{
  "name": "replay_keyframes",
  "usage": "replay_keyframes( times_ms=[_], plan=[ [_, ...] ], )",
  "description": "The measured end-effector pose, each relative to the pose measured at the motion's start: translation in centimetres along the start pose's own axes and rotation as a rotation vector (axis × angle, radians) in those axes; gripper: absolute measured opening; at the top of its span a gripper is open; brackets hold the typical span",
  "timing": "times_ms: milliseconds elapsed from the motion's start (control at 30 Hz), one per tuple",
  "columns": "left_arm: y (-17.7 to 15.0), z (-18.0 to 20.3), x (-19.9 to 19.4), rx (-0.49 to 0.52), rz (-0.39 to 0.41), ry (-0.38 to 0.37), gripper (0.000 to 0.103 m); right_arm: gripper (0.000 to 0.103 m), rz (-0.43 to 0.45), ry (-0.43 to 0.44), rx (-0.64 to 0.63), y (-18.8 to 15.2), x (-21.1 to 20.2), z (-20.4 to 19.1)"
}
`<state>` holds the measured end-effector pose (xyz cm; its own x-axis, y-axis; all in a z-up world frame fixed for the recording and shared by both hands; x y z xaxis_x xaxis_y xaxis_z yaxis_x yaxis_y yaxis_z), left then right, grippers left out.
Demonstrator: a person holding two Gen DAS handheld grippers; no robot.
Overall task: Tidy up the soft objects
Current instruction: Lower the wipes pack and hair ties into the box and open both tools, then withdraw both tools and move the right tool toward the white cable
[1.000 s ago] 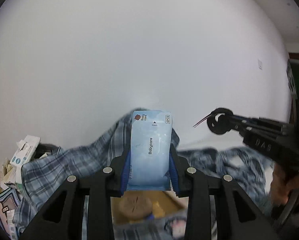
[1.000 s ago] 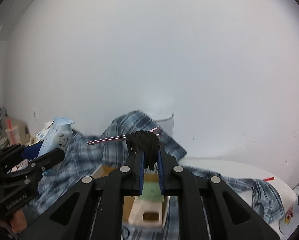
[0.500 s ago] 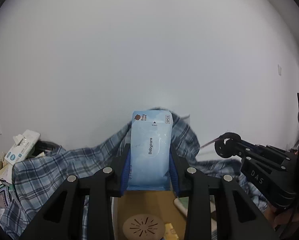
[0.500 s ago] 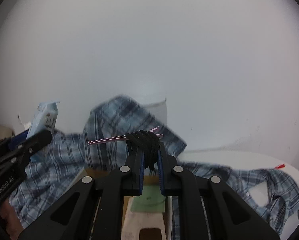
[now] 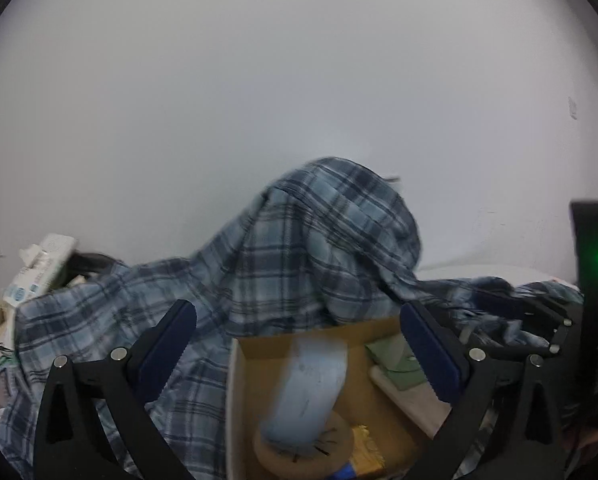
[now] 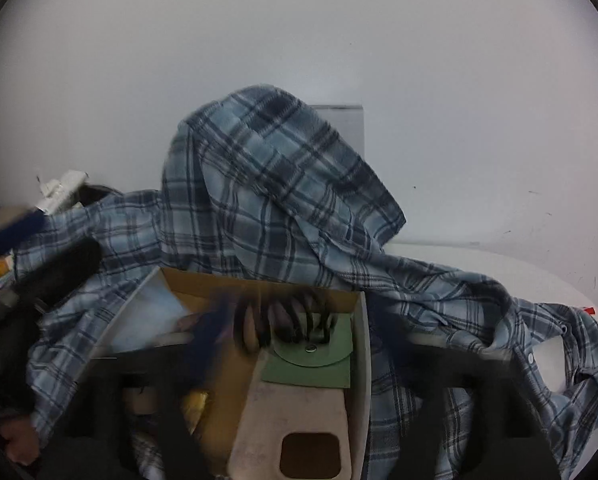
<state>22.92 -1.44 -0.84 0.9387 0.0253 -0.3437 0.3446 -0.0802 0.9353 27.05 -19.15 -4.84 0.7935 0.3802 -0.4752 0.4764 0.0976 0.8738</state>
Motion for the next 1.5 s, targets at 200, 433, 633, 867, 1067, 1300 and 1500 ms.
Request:
replay_keyframes(
  times_ms=[200, 433, 633, 867, 1067, 1300, 1500],
  plan=[
    [-0.1, -0.4, -0.6, -0.019, 0.029, 0.016, 0.103, 0.083, 0.015, -0.013, -0.012, -0.2, -0.2, -0.1],
    [0.2, -0.7, -1.1, -0.036, 0.03, 0.017, 0.103, 0.083, 0.071, -0.041, 0.019, 1.0, -2.1, 0.6],
    [1.1, -1.0, -3.0, -0.043, 0.05, 0.026, 0.102, 0.083, 0.117, -0.051, 0.013, 2.9, -4.9, 0.5],
    [2.4, -2.0, -8.2, -0.062, 0.124, 0.019, 0.102, 0.083, 0.183, -0.06, -0.006, 3.7, -10.7, -0.2],
    [2.5, -2.1, -13.0, -0.08, 0.188, 0.013, 0.102, 0.083, 0.23, -0.035, -0.041, 2.7, -15.4, -1.9],
    [-0.2, -2.0, -16.4, -0.1, 0.215, -0.008, 0.102, 0.083, 0.231, -0.01, -0.041, -0.4, -18.2, -2.4],
    [-2.7, -1.4, -16.8, -0.079, 0.183, -0.024, 0.102, 0.083, 0.2, -0.02, -0.03, -3.4, -18.3, -1.8]
  ],
)
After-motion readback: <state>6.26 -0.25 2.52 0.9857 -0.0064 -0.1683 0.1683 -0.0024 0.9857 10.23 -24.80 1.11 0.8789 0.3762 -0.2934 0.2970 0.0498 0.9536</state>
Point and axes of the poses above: each gripper's, at about its wrist camera, not at the fingertips, and x roughly the way its jaws point, z to its right, y to its top, the point moved 5 cm from there along x, roughly the way its jaws point, and after that the axes turned 9 degrees about y, right-handed, at the moved point
